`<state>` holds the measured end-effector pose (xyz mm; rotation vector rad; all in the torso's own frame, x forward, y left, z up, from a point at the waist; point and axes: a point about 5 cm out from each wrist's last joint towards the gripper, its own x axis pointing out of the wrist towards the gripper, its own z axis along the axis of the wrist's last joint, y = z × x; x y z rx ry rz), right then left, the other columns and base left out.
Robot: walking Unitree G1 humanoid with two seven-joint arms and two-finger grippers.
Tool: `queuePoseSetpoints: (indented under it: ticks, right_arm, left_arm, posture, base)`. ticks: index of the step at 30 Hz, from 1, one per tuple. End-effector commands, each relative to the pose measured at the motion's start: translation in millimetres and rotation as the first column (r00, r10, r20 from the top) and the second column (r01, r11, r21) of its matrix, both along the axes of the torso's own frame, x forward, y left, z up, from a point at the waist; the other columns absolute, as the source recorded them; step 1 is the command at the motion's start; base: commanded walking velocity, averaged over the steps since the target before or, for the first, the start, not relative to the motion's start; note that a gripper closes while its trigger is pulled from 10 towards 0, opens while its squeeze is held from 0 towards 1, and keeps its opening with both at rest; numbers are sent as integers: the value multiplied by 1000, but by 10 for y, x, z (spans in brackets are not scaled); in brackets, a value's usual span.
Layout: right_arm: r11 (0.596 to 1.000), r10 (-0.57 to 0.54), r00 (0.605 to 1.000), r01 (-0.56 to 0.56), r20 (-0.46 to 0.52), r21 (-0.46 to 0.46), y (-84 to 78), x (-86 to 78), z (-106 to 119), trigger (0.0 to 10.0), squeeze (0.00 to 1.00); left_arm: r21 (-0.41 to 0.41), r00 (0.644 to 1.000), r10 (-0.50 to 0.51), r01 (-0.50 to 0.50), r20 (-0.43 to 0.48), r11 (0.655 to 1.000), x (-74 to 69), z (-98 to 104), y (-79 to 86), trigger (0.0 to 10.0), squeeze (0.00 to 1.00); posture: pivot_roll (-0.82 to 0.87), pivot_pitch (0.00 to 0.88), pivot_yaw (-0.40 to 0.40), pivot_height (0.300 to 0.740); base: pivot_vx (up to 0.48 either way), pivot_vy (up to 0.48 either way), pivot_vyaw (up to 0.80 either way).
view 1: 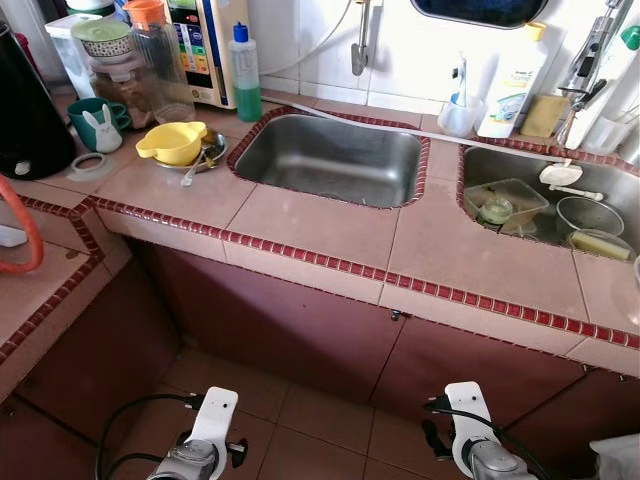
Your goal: Kitchen organization
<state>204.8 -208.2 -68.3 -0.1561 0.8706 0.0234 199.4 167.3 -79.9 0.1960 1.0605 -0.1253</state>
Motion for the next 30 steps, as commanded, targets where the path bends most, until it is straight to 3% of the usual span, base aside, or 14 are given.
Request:
queuePoseSetpoints:
  ticks: [1, 30]
  right_arm:
    - [1000, 4, 1000, -4, 2, 2, -6, 13, 9, 10000, 0]
    - [1000, 1, 1000, -1, -13, 1, 26, -2, -10, 10000, 0]
  left_arm:
    - [16, 1000, -7, 7, 3, 1000, 31, 17, 21, 10000, 0]
    - [24, 1000, -21, 21, 16, 1000, 77, 44, 42, 10000, 0]
  posture:
    - [-3, 0, -16, 740]
    - [-5, 0, -10, 740]
  base:
    - [0, 0, 0]
    - [0, 0, 0]
